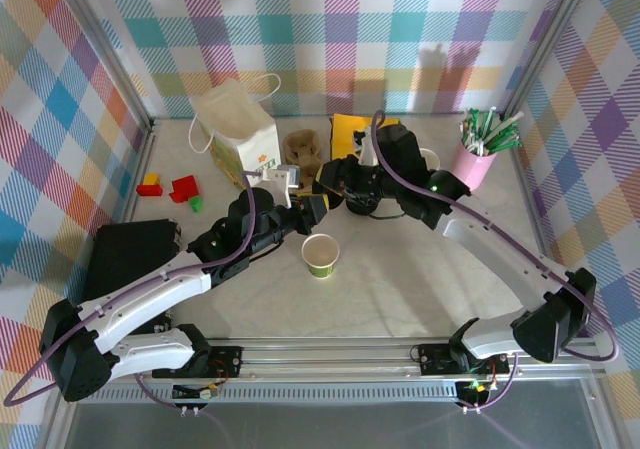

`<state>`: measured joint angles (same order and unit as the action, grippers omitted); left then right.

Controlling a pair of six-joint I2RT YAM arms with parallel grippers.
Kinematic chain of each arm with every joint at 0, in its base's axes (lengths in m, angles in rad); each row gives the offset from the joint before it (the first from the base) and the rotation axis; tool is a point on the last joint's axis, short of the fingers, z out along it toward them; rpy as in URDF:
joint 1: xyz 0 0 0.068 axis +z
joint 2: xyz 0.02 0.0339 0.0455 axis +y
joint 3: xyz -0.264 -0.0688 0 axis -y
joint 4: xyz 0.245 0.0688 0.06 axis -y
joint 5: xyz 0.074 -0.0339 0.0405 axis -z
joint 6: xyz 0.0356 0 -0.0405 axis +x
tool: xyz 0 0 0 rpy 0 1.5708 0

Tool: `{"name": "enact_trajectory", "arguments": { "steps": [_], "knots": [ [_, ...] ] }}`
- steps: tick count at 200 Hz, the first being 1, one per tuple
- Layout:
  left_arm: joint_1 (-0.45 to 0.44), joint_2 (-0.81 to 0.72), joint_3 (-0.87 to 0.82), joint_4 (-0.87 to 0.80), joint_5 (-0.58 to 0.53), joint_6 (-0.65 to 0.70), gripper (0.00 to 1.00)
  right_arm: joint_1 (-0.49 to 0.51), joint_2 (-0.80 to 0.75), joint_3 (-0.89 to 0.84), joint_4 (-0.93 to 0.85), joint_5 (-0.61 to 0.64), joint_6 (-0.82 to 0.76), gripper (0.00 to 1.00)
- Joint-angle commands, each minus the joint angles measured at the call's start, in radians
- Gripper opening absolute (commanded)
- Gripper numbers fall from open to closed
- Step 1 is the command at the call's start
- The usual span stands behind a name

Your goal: Pack the takeout coffee

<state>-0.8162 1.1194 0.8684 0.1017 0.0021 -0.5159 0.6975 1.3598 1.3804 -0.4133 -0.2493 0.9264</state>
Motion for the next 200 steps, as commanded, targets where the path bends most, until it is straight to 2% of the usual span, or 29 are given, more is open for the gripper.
{"name": "enact_trajectory", "arguments": {
  "steps": [1, 17, 48, 81, 113, 129, 172, 200],
  "knots": [
    [0.007, 0.0, 0.037, 0.036, 0.057, -0.04, 0.21, -0.001, -0.078, -0.016, -0.043, 0.121, -0.131, 0.34],
    [0.012, -0.005, 0.044, 0.032, 0.087, -0.067, 0.21, -0.001, -0.117, -0.017, -0.072, 0.19, -0.215, 0.39],
    [0.036, -0.02, 0.09, -0.053, 0.128, -0.123, 0.19, -0.001, -0.203, -0.043, -0.089, 0.254, -0.447, 0.41],
    [0.101, 0.01, 0.142, -0.096, 0.286, -0.231, 0.21, -0.001, -0.319, -0.172, 0.024, 0.165, -0.726, 0.44],
    [0.13, 0.042, 0.196, -0.163, 0.364, -0.312, 0.21, 0.003, -0.4, -0.286, 0.062, 0.098, -0.974, 0.44],
    [0.153, 0.066, 0.221, -0.227, 0.408, -0.377, 0.2, 0.007, -0.435, -0.347, 0.075, 0.125, -1.129, 0.44],
    [0.163, 0.088, 0.227, -0.256, 0.491, -0.426, 0.19, 0.028, -0.52, -0.474, 0.217, 0.25, -1.358, 0.41],
    [0.164, 0.07, 0.183, -0.192, 0.511, -0.48, 0.19, 0.039, -0.551, -0.562, 0.326, 0.231, -1.511, 0.49]
  ]
}}
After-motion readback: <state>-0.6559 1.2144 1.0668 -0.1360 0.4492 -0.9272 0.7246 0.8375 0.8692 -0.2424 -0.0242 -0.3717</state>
